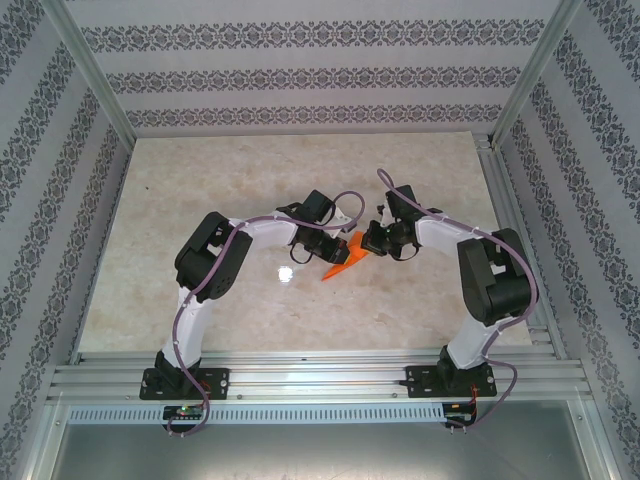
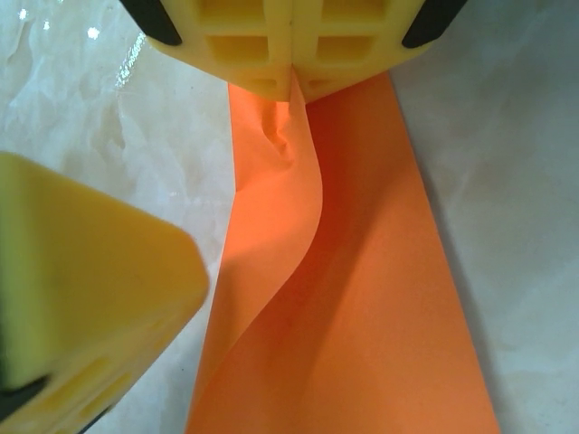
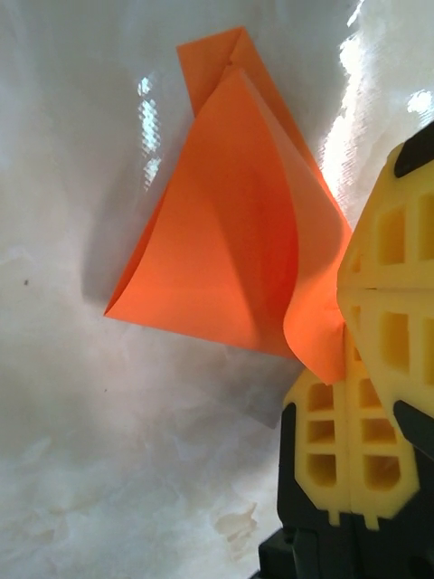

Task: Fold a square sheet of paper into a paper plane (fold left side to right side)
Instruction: Fold the wing for the fifth time at the center of the table.

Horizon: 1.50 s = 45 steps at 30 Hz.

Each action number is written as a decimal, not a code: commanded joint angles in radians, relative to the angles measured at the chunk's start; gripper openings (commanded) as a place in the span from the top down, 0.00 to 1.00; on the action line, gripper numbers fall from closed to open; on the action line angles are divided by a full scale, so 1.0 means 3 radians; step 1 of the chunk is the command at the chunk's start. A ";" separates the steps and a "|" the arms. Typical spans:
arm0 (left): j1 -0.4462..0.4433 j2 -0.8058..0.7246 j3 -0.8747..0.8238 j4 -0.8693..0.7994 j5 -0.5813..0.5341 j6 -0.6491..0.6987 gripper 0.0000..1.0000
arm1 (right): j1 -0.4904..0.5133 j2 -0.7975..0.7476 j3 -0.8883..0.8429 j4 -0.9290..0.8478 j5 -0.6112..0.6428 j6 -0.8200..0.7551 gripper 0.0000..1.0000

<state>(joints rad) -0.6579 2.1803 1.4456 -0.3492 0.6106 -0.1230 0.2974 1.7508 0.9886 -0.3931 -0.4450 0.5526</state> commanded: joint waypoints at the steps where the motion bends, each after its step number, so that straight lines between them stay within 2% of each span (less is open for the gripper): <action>1: -0.0042 0.0193 -0.0062 -0.0328 -0.0529 0.0118 0.99 | 0.0085 0.0140 0.0149 0.0099 0.0022 0.0041 1.00; 12: -0.0052 0.0181 -0.0048 -0.0349 -0.0532 0.0129 0.99 | 0.0129 0.0335 0.0095 -0.0084 0.0200 -0.0034 1.00; 17: -0.0054 0.0021 -0.0059 -0.0357 -0.0511 0.0124 0.95 | 0.0123 0.0410 0.0045 -0.0181 0.0315 -0.0089 1.00; 27: 0.0020 -0.0794 -0.0229 -0.0480 -0.0545 0.0119 0.73 | 0.0123 0.0483 0.0064 -0.0198 0.0312 -0.0146 1.00; 30: 0.0050 -0.1073 -0.0331 -0.0475 -0.0538 0.0061 0.73 | 0.0124 0.0480 0.0067 -0.0206 0.0315 -0.0155 1.00; 35: 0.0003 -0.1292 -0.0509 -0.0274 -0.0162 -0.0136 0.79 | 0.0125 0.0484 0.0079 -0.0207 0.0302 -0.0160 1.00; 40: -0.0165 -0.1254 -0.0687 0.0033 0.0053 -0.0307 0.82 | 0.0123 0.0495 0.0088 -0.0198 0.0293 -0.0162 1.00; 45: -0.0242 -0.0989 -0.0646 0.0149 0.0129 -0.0357 0.83 | 0.0121 0.0494 0.0095 -0.0216 0.0291 -0.0166 1.00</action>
<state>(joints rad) -0.7177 1.8416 1.2472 -0.3740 0.6022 -0.1978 0.3275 1.8481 1.0286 -0.4080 -0.4236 0.5240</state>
